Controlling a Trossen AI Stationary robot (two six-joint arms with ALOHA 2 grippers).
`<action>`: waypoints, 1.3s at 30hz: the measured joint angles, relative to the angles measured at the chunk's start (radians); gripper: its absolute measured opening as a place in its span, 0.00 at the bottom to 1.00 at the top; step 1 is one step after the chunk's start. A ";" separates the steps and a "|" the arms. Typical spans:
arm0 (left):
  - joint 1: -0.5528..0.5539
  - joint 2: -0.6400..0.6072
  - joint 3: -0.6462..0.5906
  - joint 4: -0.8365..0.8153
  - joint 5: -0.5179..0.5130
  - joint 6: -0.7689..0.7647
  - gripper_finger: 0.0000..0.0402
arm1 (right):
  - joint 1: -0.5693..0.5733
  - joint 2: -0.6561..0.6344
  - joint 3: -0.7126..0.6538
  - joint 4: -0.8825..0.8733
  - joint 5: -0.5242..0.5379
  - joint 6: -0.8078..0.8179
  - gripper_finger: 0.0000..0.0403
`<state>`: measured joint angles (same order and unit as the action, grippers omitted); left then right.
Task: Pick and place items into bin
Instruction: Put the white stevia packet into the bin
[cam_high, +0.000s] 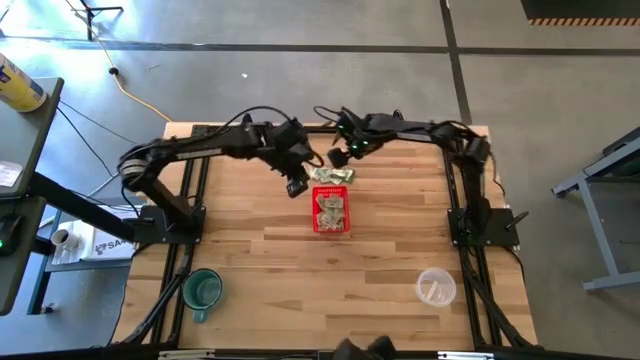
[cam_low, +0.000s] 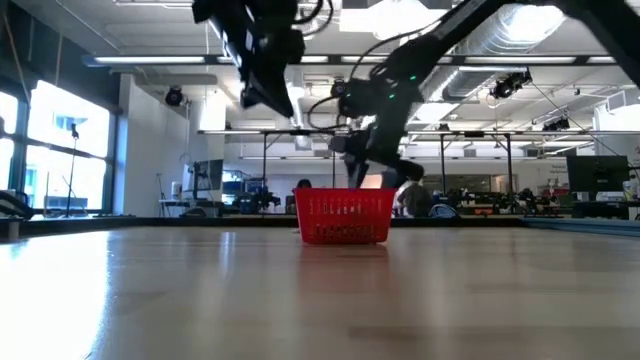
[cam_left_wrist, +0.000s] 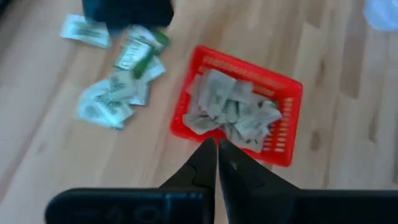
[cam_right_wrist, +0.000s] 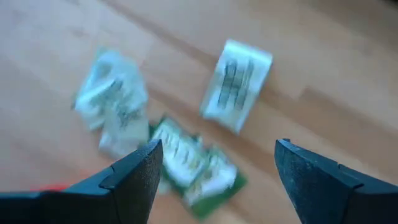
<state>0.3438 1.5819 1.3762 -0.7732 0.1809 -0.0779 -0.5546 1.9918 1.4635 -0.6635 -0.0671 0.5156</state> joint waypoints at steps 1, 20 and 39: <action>-0.013 -0.018 0.000 -0.006 -0.041 -0.030 0.12 | 0.001 0.039 0.052 -0.037 0.028 -0.011 0.74; -0.025 -0.088 -0.004 -0.104 -0.148 -0.137 0.10 | -0.013 0.406 0.548 -0.442 -0.030 -0.089 0.62; -0.024 -0.088 -0.004 -0.091 -0.150 -0.081 0.10 | -0.101 0.405 0.555 -0.507 -0.043 -0.165 0.01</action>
<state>0.3199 1.4937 1.3724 -0.8642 0.0307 -0.1589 -0.6553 2.3971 2.0184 -1.1704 -0.1106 0.3508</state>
